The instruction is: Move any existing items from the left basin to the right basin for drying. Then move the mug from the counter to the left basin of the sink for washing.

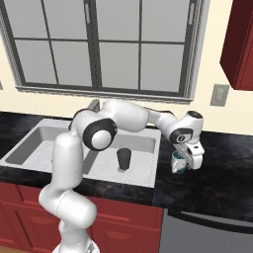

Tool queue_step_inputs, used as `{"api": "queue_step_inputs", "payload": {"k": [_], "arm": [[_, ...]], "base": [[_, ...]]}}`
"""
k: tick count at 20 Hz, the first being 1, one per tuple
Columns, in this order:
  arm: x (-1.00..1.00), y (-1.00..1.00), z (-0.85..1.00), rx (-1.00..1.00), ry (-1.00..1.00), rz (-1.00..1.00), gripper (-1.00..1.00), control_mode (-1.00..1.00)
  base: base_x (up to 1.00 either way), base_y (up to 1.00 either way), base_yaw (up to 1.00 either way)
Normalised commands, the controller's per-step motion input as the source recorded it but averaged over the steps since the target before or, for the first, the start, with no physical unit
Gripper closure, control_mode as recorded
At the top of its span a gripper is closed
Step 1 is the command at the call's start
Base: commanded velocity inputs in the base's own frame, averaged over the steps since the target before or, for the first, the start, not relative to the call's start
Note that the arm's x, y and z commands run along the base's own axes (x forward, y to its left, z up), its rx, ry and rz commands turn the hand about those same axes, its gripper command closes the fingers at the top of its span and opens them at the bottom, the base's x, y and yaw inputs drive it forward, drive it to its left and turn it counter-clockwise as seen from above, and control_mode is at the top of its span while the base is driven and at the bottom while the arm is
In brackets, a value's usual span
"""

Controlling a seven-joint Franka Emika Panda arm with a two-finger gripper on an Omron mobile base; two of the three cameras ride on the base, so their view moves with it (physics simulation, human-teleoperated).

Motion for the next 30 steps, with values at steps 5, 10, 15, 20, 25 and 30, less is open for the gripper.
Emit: {"api": "queue_step_inputs", "payload": {"k": [5,10,15,20,25,30], "arm": [[0.08,0.00,-0.13,0.00,0.00,0.00,-1.00,-1.00],[0.00,0.00,-0.15,0.00,0.02,0.00,1.00,-1.00],[-0.11,0.00,-0.04,0.03,-0.01,0.00,1.00,-1.00],[-0.16,0.00,0.00,0.03,-0.02,0.00,1.00,-1.00],[-0.09,0.15,0.09,0.01,0.00,0.00,1.00,-1.00],[-0.01,0.29,0.39,0.00,-0.03,0.00,1.00,-1.00]], "base": [[0.00,0.00,0.00],[0.00,0.00,0.00],[0.00,0.00,0.00],[0.00,0.00,0.00],[0.00,0.00,0.00],[0.00,0.00,0.00]]}}
